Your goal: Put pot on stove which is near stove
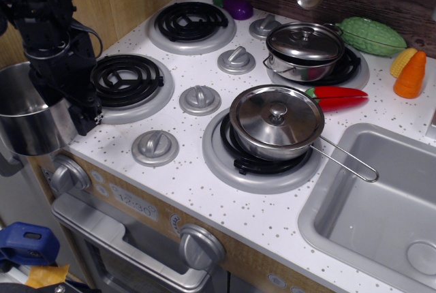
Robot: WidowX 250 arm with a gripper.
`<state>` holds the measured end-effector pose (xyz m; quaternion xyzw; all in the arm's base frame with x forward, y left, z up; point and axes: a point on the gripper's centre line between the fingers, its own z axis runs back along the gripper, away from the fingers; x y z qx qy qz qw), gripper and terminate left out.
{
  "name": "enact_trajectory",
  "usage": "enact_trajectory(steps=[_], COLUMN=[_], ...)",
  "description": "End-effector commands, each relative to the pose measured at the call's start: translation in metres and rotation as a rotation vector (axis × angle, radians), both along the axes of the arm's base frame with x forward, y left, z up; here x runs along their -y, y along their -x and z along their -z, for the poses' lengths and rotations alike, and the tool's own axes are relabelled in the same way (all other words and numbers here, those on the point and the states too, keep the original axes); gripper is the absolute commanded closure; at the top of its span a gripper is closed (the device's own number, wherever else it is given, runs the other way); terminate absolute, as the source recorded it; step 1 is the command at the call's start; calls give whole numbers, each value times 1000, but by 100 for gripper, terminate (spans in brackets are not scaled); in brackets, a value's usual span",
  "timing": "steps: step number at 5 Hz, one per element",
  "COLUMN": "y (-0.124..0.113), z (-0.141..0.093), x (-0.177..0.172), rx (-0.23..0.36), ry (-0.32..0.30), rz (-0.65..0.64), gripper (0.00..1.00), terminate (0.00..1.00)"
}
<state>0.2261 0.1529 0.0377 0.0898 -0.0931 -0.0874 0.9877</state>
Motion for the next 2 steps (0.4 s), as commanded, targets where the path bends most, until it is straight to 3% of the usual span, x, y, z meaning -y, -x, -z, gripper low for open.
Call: enact_trajectory(steps=[1,2], y=[2,3], z=[1,2], x=[-6,-7], rx=[36,48], ry=[1,4], rz=[-14,-20], gripper=[100,100], terminate=[0,0])
